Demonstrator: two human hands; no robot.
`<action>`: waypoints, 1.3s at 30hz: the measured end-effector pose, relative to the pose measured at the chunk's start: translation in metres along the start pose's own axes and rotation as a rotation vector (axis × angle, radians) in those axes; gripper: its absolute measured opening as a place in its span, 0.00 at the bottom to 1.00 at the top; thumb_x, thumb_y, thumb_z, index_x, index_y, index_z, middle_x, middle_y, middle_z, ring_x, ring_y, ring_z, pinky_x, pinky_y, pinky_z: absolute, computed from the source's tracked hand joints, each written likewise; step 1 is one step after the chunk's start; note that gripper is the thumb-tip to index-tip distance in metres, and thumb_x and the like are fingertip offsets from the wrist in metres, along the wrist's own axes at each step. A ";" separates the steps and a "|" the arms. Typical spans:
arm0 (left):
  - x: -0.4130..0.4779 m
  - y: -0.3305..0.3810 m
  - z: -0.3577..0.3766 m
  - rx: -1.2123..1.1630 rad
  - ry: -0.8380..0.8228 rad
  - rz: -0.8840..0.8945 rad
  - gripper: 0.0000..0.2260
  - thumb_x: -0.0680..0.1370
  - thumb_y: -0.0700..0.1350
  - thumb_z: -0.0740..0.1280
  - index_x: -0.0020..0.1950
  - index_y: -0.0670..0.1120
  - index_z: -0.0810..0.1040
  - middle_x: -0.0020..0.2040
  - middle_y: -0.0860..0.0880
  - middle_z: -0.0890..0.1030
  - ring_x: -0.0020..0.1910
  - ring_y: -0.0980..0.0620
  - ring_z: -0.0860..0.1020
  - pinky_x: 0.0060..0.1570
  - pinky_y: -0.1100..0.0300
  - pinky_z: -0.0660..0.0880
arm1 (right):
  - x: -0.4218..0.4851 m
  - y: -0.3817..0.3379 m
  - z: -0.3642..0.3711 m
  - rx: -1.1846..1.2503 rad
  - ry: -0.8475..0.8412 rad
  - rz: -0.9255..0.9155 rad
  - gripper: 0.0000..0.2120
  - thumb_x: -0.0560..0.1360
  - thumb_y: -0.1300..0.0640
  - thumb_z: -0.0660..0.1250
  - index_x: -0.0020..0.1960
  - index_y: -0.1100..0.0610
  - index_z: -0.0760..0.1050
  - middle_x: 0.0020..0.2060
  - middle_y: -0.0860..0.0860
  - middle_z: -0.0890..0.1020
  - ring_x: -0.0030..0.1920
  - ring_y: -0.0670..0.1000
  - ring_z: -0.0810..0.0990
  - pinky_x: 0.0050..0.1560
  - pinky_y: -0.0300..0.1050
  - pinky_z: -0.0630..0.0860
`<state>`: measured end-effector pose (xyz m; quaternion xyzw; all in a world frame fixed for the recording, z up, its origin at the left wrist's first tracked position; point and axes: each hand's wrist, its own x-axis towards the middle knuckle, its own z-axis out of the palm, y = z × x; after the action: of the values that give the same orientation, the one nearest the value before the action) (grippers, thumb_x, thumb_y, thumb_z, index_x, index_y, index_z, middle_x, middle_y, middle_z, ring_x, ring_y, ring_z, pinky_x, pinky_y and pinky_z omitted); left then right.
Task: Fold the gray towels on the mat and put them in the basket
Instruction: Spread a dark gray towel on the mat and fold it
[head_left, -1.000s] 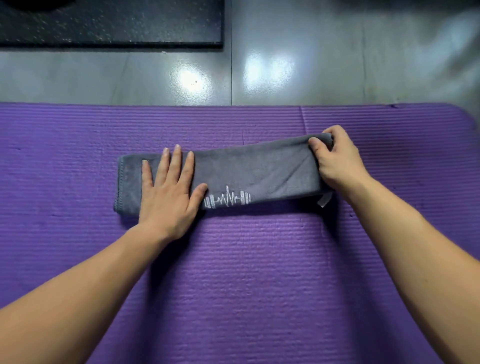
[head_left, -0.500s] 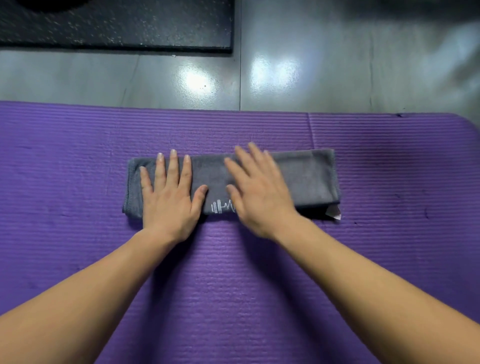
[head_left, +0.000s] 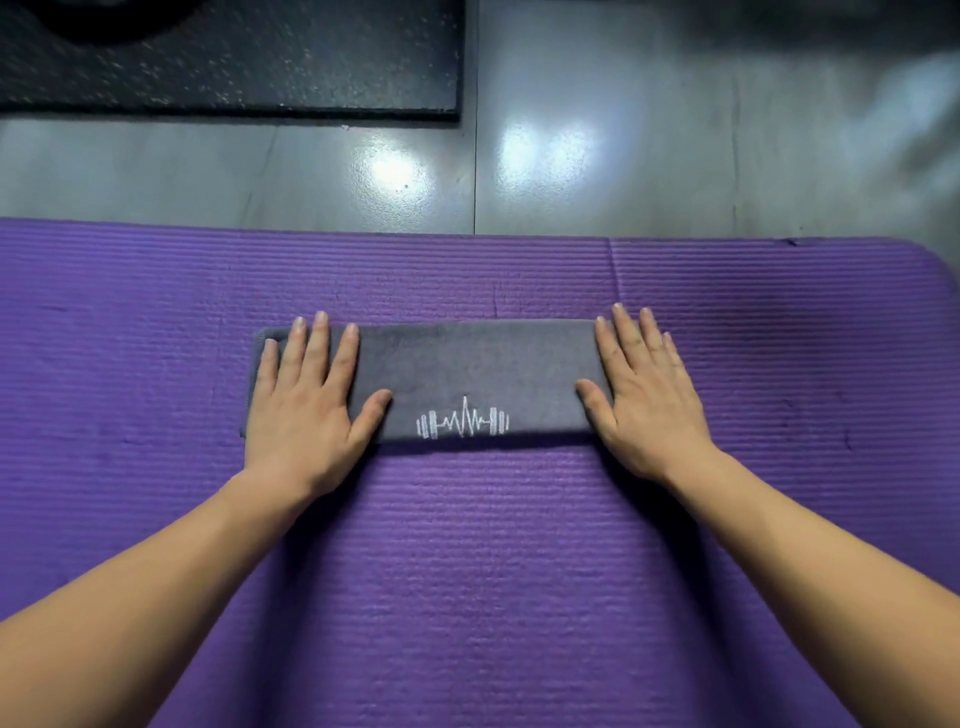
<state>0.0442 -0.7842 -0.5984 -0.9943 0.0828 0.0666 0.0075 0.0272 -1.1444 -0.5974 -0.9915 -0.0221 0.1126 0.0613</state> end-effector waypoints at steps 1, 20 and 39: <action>-0.002 -0.006 -0.001 0.006 0.001 -0.037 0.37 0.80 0.67 0.46 0.83 0.47 0.56 0.82 0.40 0.55 0.82 0.41 0.52 0.79 0.40 0.47 | 0.000 0.001 0.000 0.006 0.001 -0.006 0.38 0.78 0.34 0.43 0.83 0.53 0.48 0.82 0.52 0.48 0.82 0.57 0.44 0.80 0.58 0.47; -0.016 -0.040 -0.032 -0.616 -0.045 -0.619 0.26 0.76 0.57 0.71 0.65 0.42 0.72 0.62 0.40 0.77 0.62 0.39 0.76 0.59 0.47 0.74 | 0.037 -0.182 -0.028 0.142 -0.086 -0.497 0.23 0.77 0.44 0.67 0.69 0.54 0.72 0.74 0.49 0.68 0.68 0.57 0.68 0.66 0.54 0.70; -0.032 0.020 -0.047 -1.111 -0.103 0.178 0.40 0.77 0.74 0.40 0.82 0.51 0.57 0.83 0.49 0.52 0.82 0.54 0.45 0.80 0.56 0.42 | 0.005 -0.173 -0.064 1.574 -0.153 0.127 0.15 0.86 0.55 0.55 0.60 0.56 0.79 0.50 0.51 0.87 0.49 0.47 0.85 0.53 0.44 0.81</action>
<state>0.0154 -0.8001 -0.5475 -0.8335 0.1183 0.1490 -0.5187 0.0412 -0.9797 -0.5147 -0.6459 0.1162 0.1663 0.7360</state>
